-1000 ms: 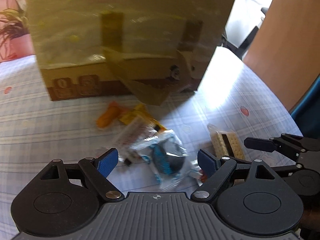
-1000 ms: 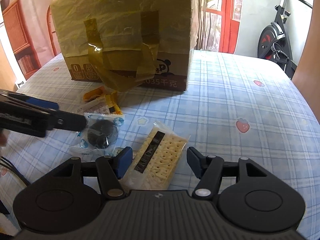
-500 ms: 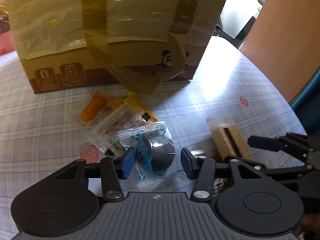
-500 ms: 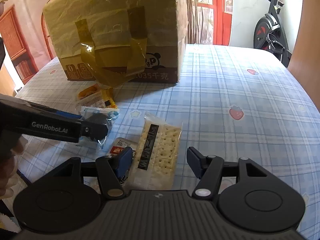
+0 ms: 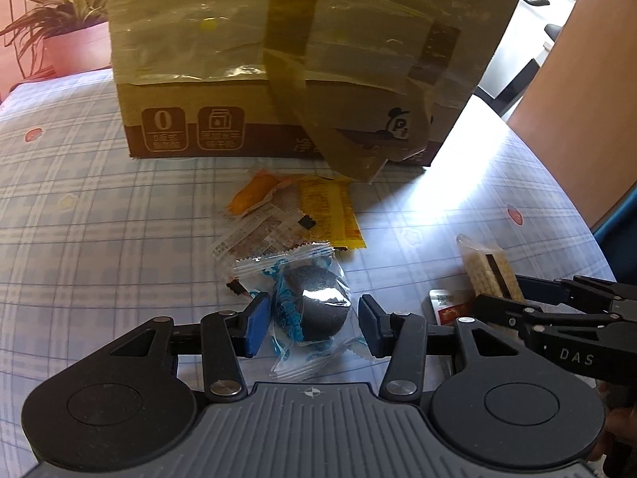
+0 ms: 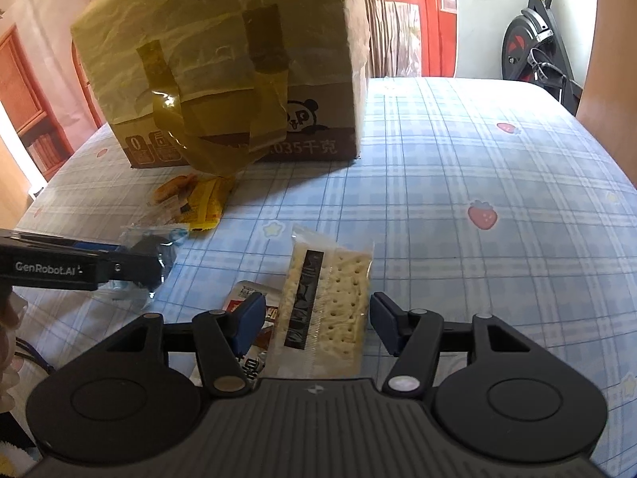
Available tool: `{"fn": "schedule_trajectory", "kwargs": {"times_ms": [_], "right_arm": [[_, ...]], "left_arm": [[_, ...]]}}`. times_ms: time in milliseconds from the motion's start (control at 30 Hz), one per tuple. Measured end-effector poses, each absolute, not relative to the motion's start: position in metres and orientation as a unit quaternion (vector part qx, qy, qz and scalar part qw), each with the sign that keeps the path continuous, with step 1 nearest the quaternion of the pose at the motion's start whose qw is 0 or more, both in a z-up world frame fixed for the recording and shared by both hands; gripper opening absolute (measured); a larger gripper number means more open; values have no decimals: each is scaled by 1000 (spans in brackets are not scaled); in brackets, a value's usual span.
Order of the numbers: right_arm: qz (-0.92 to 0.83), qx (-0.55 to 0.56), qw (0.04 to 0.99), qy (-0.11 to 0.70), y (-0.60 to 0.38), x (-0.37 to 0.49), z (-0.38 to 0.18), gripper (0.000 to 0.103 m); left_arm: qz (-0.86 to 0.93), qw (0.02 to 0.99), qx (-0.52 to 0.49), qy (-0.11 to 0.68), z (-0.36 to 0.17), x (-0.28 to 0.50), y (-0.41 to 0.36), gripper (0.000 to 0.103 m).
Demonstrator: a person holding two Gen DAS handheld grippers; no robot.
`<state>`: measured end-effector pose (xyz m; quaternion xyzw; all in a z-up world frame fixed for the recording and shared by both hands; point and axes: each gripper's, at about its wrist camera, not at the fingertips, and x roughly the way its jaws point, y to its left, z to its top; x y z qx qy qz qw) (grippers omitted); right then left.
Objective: Organize snacks
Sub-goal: 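Close the left tool on the blue-wrapped round snack while the right tool grips the cracker pack, then lift the blue-wrapped snack and cracker pack and carry them over the box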
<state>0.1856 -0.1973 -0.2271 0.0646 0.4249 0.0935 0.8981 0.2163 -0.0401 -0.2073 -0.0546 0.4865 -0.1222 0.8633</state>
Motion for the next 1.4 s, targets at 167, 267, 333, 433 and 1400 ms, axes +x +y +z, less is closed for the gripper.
{"fn": "schedule_trajectory", "kwargs": {"times_ms": [167, 267, 333, 433, 1400], "right_arm": [[94, 72, 897, 425, -197, 185, -227, 50], [92, 71, 897, 426, -195, 186, -227, 50], [90, 72, 897, 427, -196, 187, -228, 50], [89, 70, 895, 432, -194, 189, -229, 50], [70, 69, 902, 420, -192, 200, -217, 50]], "left_arm": [[-116, 861, -64, 491, -212, 217, -38, 57], [-116, 862, -65, 490, -215, 217, -39, 58], [-119, 863, -67, 486, -216, 217, -38, 56], [-124, 866, -82, 478, -216, 214, -33, 47], [-143, 890, -83, 425, -188, 213, -16, 45]]}}
